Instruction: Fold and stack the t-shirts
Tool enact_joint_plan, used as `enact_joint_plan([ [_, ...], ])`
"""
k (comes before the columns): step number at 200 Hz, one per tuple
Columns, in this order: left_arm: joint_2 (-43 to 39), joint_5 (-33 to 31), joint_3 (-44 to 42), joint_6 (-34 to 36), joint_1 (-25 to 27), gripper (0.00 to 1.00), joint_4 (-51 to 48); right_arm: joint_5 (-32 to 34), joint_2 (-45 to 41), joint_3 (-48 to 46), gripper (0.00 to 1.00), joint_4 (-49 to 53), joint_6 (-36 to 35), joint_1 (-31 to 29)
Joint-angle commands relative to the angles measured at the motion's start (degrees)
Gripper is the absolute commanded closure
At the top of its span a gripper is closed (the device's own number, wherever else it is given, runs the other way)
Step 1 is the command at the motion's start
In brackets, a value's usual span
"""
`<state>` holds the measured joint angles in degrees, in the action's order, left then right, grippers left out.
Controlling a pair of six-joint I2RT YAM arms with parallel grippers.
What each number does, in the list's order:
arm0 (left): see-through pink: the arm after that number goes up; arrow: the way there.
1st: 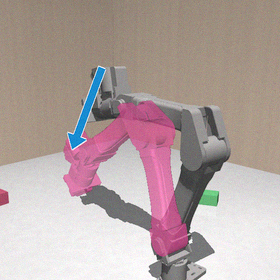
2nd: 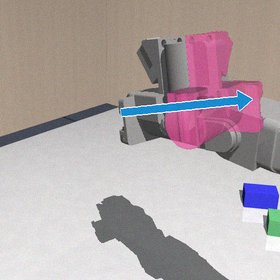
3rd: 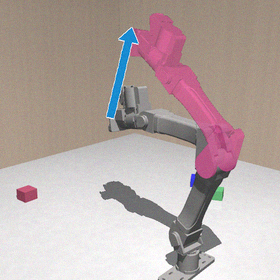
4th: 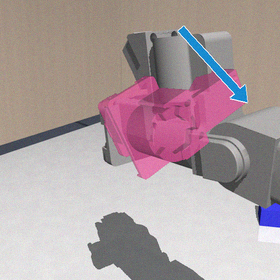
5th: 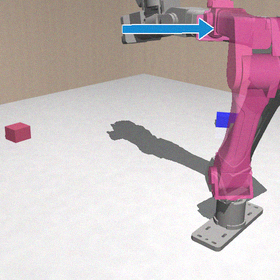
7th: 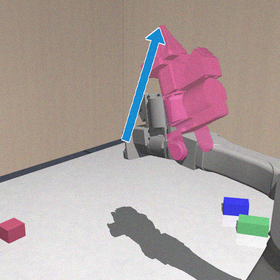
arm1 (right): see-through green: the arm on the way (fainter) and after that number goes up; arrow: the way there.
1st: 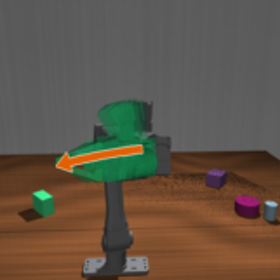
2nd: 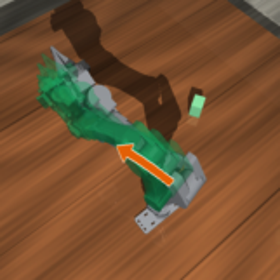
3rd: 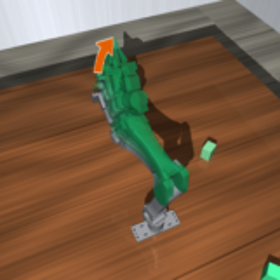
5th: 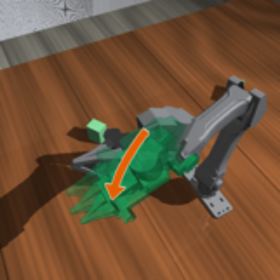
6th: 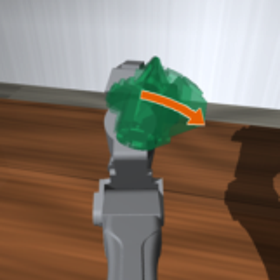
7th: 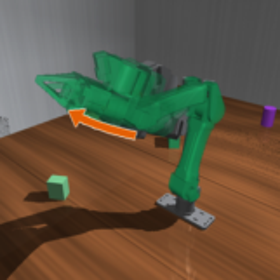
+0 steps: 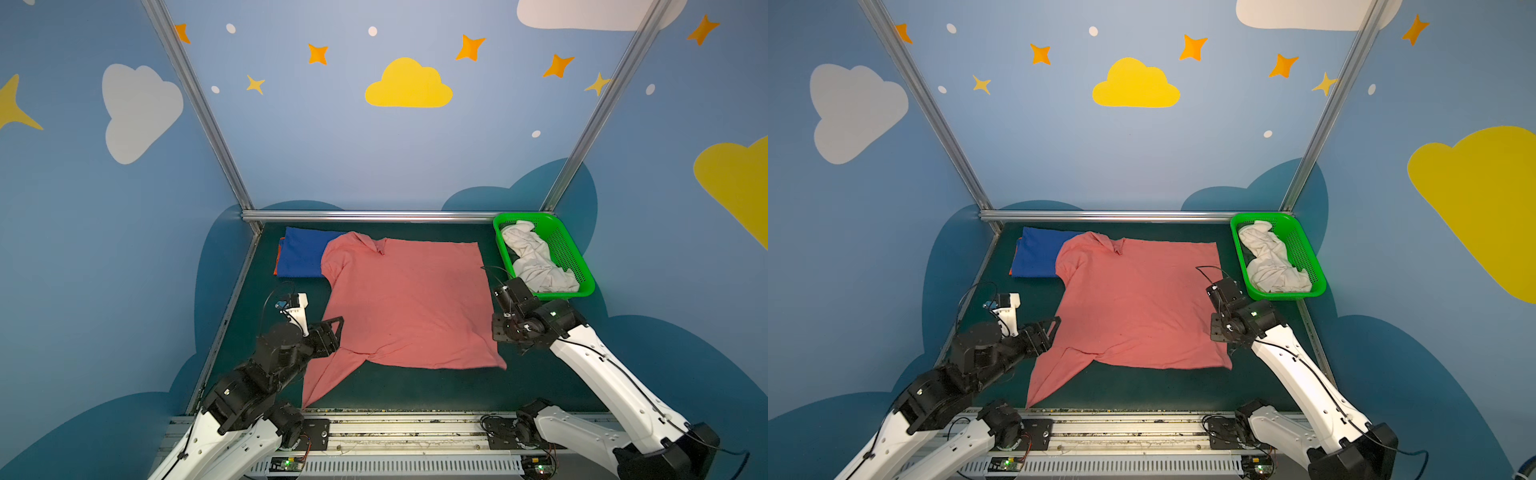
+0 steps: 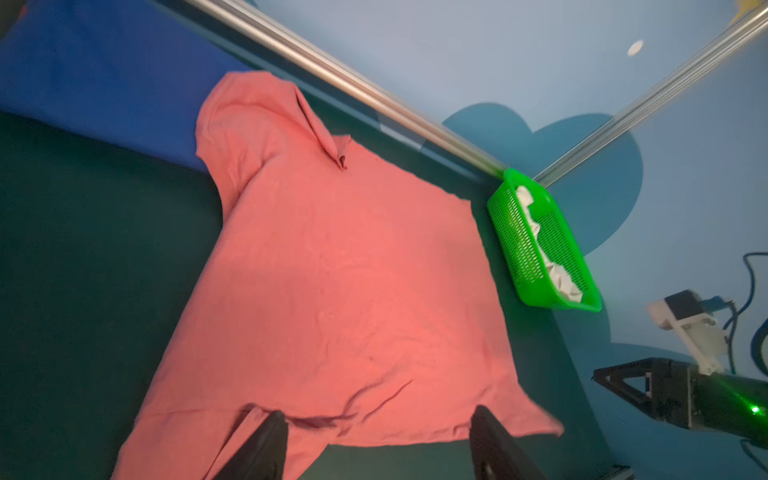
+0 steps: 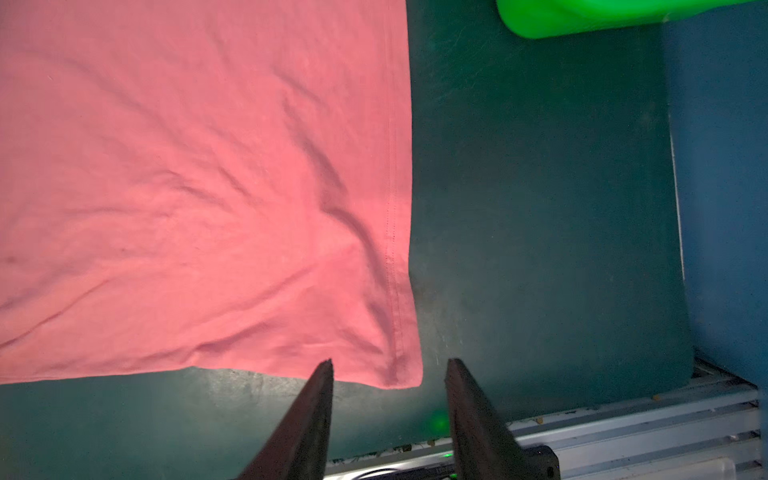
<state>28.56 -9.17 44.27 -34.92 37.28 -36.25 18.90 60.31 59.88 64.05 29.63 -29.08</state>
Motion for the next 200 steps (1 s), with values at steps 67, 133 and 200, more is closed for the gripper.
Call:
enact_joint_plan([
  [67, 31.19, 3.0, 8.83, 0.17, -19.83, 0.36, -5.43, -8.92, 9.42, 4.86, 0.44, -14.22, -3.86, -0.54],
  [133, 47.26, 19.4, 3.36, -2.15, -35.68, 0.26, 8.93, -16.32, 32.38, 15.66, 0.43, -18.42, -5.71, 3.65],
  [200, 56.61, 27.74, 0.2, 0.99, -35.94, 0.34, 11.1, -22.6, 38.79, 16.0, 0.45, -22.11, -7.65, 7.11],
])
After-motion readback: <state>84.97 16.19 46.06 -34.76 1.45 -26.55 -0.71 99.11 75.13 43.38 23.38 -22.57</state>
